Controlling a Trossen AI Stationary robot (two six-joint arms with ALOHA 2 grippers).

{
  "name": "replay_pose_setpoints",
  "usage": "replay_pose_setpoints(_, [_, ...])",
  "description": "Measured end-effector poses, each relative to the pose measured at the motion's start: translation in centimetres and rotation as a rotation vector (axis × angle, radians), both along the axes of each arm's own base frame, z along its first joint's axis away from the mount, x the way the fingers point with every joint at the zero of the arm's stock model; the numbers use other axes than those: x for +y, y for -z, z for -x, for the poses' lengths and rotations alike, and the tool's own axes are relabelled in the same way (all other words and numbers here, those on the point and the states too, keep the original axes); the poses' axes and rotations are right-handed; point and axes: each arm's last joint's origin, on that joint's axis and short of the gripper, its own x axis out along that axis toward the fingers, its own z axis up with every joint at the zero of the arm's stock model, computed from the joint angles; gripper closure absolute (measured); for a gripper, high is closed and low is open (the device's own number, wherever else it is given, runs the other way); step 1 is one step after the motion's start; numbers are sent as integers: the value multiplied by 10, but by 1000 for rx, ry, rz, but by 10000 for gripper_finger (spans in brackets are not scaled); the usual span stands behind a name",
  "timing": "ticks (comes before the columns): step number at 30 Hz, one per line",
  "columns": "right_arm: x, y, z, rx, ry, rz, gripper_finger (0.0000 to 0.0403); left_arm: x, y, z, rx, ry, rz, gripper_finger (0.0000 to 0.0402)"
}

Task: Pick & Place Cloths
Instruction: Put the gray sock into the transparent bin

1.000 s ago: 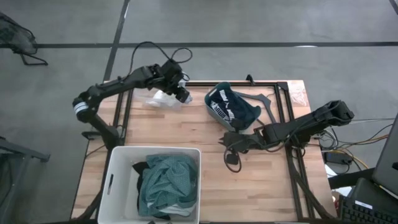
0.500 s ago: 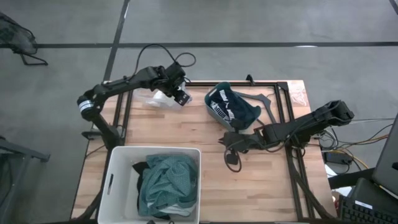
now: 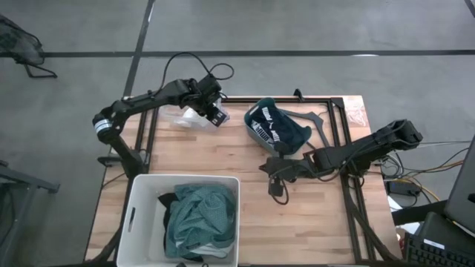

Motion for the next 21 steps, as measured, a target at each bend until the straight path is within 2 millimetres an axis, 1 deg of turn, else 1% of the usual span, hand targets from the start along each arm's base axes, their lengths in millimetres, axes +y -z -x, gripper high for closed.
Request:
replay_pose_setpoints(6, [0,0,0,0,0,0,394,-1,1,1,21,18,4,390])
replay_pose_setpoints(9, [0,0,0,0,0,0,394,0,0,4,30,15,8,396])
replay_pose_setpoints(12, [0,0,0,1,0,0,394,0,-4,9,80,1,-13,397])
replay_pose_setpoints(15, [0,0,0,1,0,0,394,1,-13,16,176,-47,-75,399])
replay_pose_setpoints(18, [0,0,0,1,0,0,394,2,-25,25,293,-148,-185,399])
replay_pose_setpoints(21, [0,0,0,1,0,0,394,2,-32,34,365,-215,-208,399])
